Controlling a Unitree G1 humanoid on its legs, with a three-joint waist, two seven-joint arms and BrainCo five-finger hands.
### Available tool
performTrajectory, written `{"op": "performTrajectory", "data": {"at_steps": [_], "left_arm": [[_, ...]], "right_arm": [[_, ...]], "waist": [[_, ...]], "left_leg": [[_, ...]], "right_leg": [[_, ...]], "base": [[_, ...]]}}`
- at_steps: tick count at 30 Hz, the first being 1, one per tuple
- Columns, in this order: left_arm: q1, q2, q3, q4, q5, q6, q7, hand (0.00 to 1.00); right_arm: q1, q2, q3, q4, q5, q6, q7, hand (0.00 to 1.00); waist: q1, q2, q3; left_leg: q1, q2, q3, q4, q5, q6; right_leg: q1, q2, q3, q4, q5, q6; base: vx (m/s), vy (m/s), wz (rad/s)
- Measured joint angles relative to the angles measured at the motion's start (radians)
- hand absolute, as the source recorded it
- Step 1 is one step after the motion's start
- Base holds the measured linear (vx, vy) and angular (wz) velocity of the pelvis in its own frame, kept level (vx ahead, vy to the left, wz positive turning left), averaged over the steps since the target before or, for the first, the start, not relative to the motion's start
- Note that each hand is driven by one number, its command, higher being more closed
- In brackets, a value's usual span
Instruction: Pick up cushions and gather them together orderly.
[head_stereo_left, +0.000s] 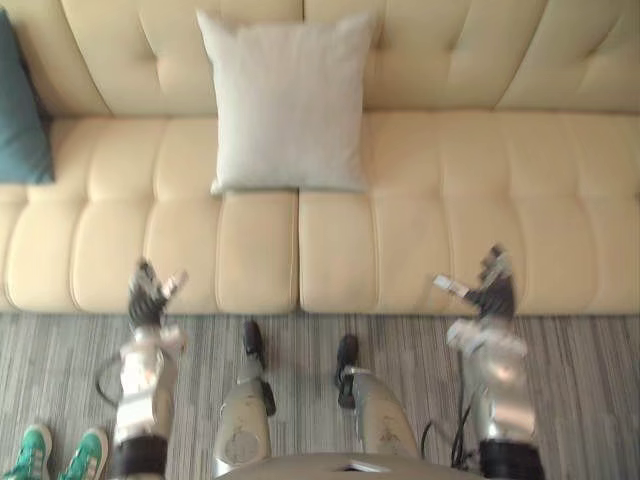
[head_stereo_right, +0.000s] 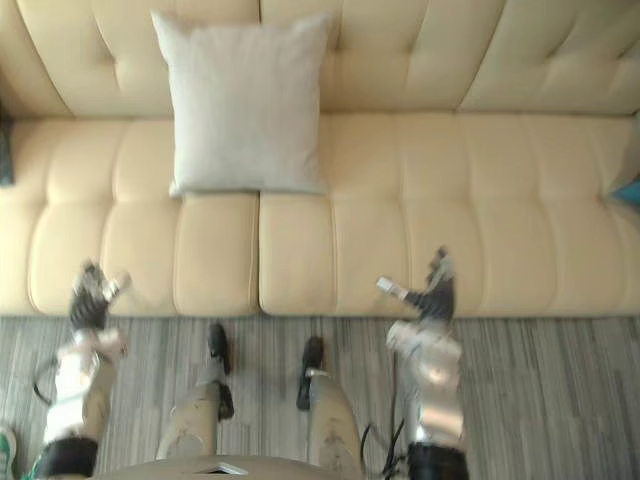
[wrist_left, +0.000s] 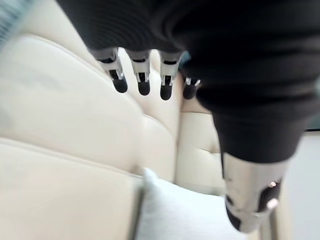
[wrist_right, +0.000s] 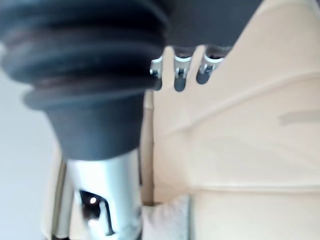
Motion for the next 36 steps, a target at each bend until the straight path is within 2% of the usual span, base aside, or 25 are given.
{"op": "performTrajectory", "data": {"at_steps": [4,9,14,15,18,22,24,25,26,27,28,29,30,31,32,33,34,35,36], "left_arm": [[0.076,-0.069,0.018,0.219,0.113,0.029,-0.047,0.00],[0.057,-0.139,0.099,0.527,0.204,0.058,-0.040,0.00],[0.017,-0.111,0.101,0.625,0.242,0.059,-0.029,0.00],[0.007,-0.098,0.098,0.651,0.261,0.064,-0.026,0.00],[-0.006,-0.081,0.091,0.668,0.281,0.064,-0.021,0.00],[-0.045,-0.060,0.089,0.665,0.276,0.064,0.001,0.00],[-0.065,-0.060,0.087,0.657,0.275,0.065,0.003,0.00],[-0.065,-0.066,0.092,0.643,0.275,0.065,0.003,0.00],[-0.063,-0.073,0.098,0.627,0.275,0.065,0.010,0.00],[-0.060,-0.070,0.092,0.611,0.275,0.063,0.017,0.00],[-0.057,-0.068,0.091,0.605,0.274,0.064,0.021,0.00],[-0.042,-0.059,0.092,0.591,0.270,0.063,0.025,0.00],[-0.036,-0.056,0.093,0.589,0.264,0.063,0.026,0.00],[-0.033,-0.062,0.095,0.589,0.256,0.065,0.028,0.00],[-0.033,-0.072,0.094,0.588,0.255,0.064,0.028,0.00],[-0.038,-0.086,0.084,0.585,0.238,0.064,0.035,0.00],[-0.040,-0.088,0.078,0.586,0.236,0.064,0.036,0.00],[-0.040,-0.092,0.058,0.585,0.236,0.064,0.042,0.00],[-0.036,-0.094,0.058,0.586,0.235,0.064,0.044,0.00]], "right_arm": [[0.069,0.061,0.063,0.195,-0.070,0.010,0.056,0.00],[0.060,0.097,0.064,0.478,-0.178,0.025,0.065,0.00],[0.024,0.083,0.057,0.658,-0.225,0.029,0.065,0.00],[0.005,0.074,0.048,0.713,-0.225,0.033,0.064,0.00],[-0.018,0.057,0.030,0.781,-0.226,0.037,0.061,0.00],[-0.084,0.056,0.040,0.802,-0.226,0.050,0.058,0.00],[-0.086,0.056,0.064,0.796,-0.226,0.050,0.057,0.00],[-0.089,0.051,0.062,0.794,-0.226,0.052,0.058,0.00],[-0.094,0.059,0.063,0.792,-0.226,0.053,0.056,0.00],[-0.082,0.066,0.063,0.796,-0.226,0.053,0.057,0.00],[-0.080,0.067,0.063,0.796,-0.226,0.052,0.056,0.00],[-0.072,0.070,0.064,0.806,-0.227,0.052,0.056,0.00],[-0.078,0.071,0.065,0.807,-0.229,0.052,0.055,0.00],[-0.098,0.070,0.069,0.801,-0.239,0.050,0.049,0.00],[-0.106,0.066,0.070,0.800,-0.244,0.050,0.042,0.00],[-0.128,0.052,0.078,0.799,-0.244,0.051,0.023,0.00],[-0.134,0.047,0.082,0.800,-0.244,0.051,0.021,0.00],[-0.136,0.037,0.084,0.800,-0.244,0.051,0.017,0.00],[-0.131,0.037,0.084,0.800,-0.245,0.052,0.016,0.00]], "waist": [[-0.001,0.017,-0.076],[0.000,0.018,-0.146],[-0.013,0.010,-0.162],[-0.025,0.011,-0.169],[-0.029,-0.002,-0.162],[-0.021,-0.029,-0.087],[-0.022,-0.045,-0.068],[-0.011,-0.033,-0.064],[-0.012,-0.024,-0.053],[-0.013,-0.025,-0.050],[-0.015,-0.030,-0.053],[-0.008,-0.052,-0.064],[-0.001,-0.067,-0.072],[0.009,-0.062,-0.077],[0.015,-0.050,-0.079],[0.028,-0.026,-0.074],[0.028,-0.017,-0.069],[0.024,0.008,-0.050],[0.023,0.010,-0.047]], "left_leg": [[0.081,-0.004,0.021,0.000,-0.028,0.000],[0.170,-0.010,0.045,-0.001,-0.060,-0.005],[0.226,-0.019,0.044,-0.006,-0.085,-0.013],[0.237,-0.025,0.044,-0.006,-0.092,-0.016],[0.248,-0.032,0.048,0.000,-0.088,-0.012],[0.256,-0.032,0.077,0.005,-0.088,-0.010],[0.205,-0.033,0.089,0.081,-0.118,0.015],[0.189,-0.012,0.099,0.092,-0.130,0.031],[0.178,-0.010,0.101,0.110,-0.134,0.037],[0.183,-0.015,0.084,0.123,-0.135,0.041],[0.183,-0.020,0.075,0.126,-0.133,0.043],[0.175,-0.035,0.069,0.136,-0.111,0.036],[0.165,-0.040,0.073,0.142,-0.101,0.033],[0.133,-0.029,0.078,0.153,-0.085,0.025],[0.118,-0.020,0.079,0.155,-0.079,0.023],[0.074,0.002,0.077,0.159,-0.057,0.019],[0.064,0.007,0.075,0.157,-0.048,0.016],[0.060,0.023,0.067,0.143,-0.022,0.016],[0.068,0.024,0.065,0.130,-0.010,0.017]], "right_leg": [[0.097,0.000,0.003,-0.056,0.006,0.011],[0.199,0.004,0.028,-0.122,0.013,0.020],[0.273,0.009,0.052,-0.183,0.031,0.034],[0.292,0.007,0.056,-0.208,0.045,0.042],[0.305,0.005,0.068,-0.217,0.071,0.044],[0.262,0.000,0.082,-0.143,0.071,0.044],[0.215,-0.018,0.084,-0.098,0.079,0.055],[0.220,-0.026,0.080,-0.079,0.056,0.059],[0.173,-0.052,0.044,0.168,-0.059,0.027],[0.172,-0.081,0.018,0.353,-0.125,0.045],[0.187,-0.094,0.010,0.408,-0.140,0.055],[0.246,-0.127,0.003,0.438,-0.149,0.059],[0.268,-0.124,0.009,0.380,-0.183,0.087],[0.296,-0.089,0.006,0.266,-0.211,0.081],[0.303,-0.076,0.005,0.219,-0.213,0.078],[0.328,-0.042,-0.006,0.096,-0.215,0.072],[0.333,-0.033,-0.007,0.065,-0.215,0.070],[0.341,-0.013,-0.021,0.034,-0.188,0.048],[0.340,-0.011,-0.023,0.034,-0.185,0.046]], "base": [[0.08,0.014,-0.08],[0.08,0.024,-0.11],[0.08,0.018,-0.10],[0.10,0.021,-0.07],[0.12,0.021,-0.11],[0.00,0.017,-0.22],[-0.10,0.033,-0.14],[-0.12,0.023,-0.17],[-0.09,-0.026,0.06],[-0.06,-0.047,0.24],[-0.06,-0.125,0.41],[-0.06,-0.120,0.20],[-0.14,-0.216,0.03],[-0.13,-0.153,-0.19],[-0.19,-0.171,-0.26],[-0.16,-0.096,-0.19],[-0.29,-0.092,-0.11],[-0.27,-0.044,0.04],[-0.28,-0.023,0.06]]}}
